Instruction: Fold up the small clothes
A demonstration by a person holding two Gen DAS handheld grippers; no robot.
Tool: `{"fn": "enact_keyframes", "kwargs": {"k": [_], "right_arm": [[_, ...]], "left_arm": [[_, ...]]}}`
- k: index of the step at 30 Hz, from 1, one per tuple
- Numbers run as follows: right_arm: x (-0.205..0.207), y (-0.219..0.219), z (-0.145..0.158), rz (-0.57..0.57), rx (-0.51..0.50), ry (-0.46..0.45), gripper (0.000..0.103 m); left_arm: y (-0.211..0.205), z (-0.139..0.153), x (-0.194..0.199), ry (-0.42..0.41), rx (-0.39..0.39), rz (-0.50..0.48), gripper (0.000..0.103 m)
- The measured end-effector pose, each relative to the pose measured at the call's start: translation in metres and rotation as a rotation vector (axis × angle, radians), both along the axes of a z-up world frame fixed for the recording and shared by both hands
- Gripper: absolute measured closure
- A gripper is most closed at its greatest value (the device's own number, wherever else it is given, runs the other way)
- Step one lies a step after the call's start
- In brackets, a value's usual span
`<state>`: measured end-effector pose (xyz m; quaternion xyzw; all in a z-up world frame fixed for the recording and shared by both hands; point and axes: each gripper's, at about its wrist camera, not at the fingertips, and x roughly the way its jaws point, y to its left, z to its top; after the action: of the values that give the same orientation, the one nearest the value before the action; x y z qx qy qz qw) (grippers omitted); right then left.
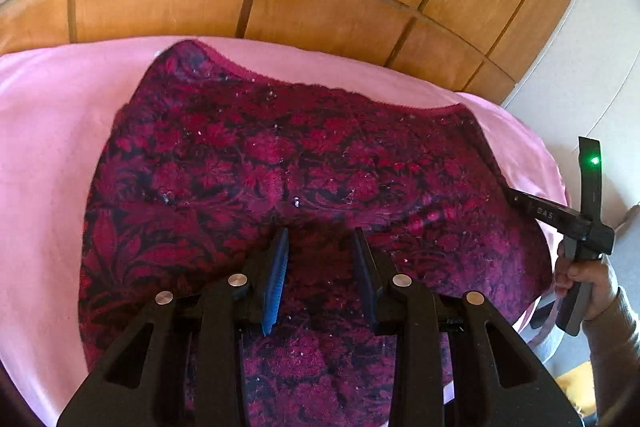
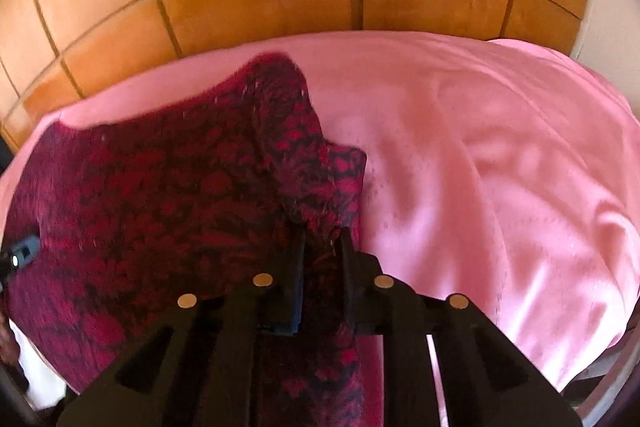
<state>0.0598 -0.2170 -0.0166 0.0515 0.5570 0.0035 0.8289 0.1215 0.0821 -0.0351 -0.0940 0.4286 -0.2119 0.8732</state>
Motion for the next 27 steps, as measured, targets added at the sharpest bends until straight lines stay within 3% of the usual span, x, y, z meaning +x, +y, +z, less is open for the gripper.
{"fn": "enact_keyframes", "kwargs": {"k": [1,2,4,6,8,11,15,18,19,21,23,24,26,27], "right_arm": [[0.000,0.000,0.003,-0.008,-0.003,-0.005,0.079],[0.000,-0.001,0.008,-0.018,-0.007,-0.017,0.066],[-0.005,-0.006,0.022,-0.049,-0.020,-0.055,0.051],[-0.010,-0.009,0.039,-0.076,-0.020,-0.097,0.048],[-0.015,-0.005,0.053,-0.077,-0.020,-0.142,0.039],[-0.021,0.015,0.068,-0.023,0.008,-0.183,0.032],[-0.022,0.059,0.063,0.110,0.045,-0.168,0.029],[-0.017,0.083,0.047,0.155,0.059,-0.126,0.029],[-0.016,0.092,0.041,0.170,0.063,-0.113,0.029],[-0.014,0.104,0.031,0.192,0.066,-0.089,0.029],[-0.012,0.111,0.024,0.203,0.052,-0.081,0.025],[-0.012,0.113,0.022,0.207,0.046,-0.080,0.023],[-0.011,0.113,0.018,0.209,0.045,-0.076,0.023],[-0.011,0.112,0.017,0.210,0.056,-0.071,0.023]], "left_arm": [[0.003,0.003,-0.004,-0.006,-0.007,0.004,0.072],[0.008,0.008,-0.007,-0.012,-0.015,0.016,0.072],[0.026,0.017,-0.014,-0.035,-0.040,0.077,0.072],[0.058,0.026,-0.019,-0.049,-0.073,0.164,0.072],[0.087,0.030,-0.022,-0.059,-0.085,0.239,0.072],[0.126,0.026,-0.027,-0.038,-0.099,0.314,0.072],[0.150,0.013,-0.028,0.026,-0.208,0.306,0.072],[0.141,0.006,-0.015,0.075,-0.290,0.257,0.072],[0.134,0.005,-0.011,0.087,-0.307,0.239,0.071],[0.123,0.004,-0.007,0.093,-0.313,0.212,0.061],[0.113,0.003,-0.003,0.100,-0.327,0.182,0.061],[0.109,0.002,-0.003,0.104,-0.323,0.175,0.067],[0.103,0.003,-0.006,0.081,-0.239,0.185,0.091],[0.101,0.003,-0.011,0.071,-0.205,0.193,0.091]]}}
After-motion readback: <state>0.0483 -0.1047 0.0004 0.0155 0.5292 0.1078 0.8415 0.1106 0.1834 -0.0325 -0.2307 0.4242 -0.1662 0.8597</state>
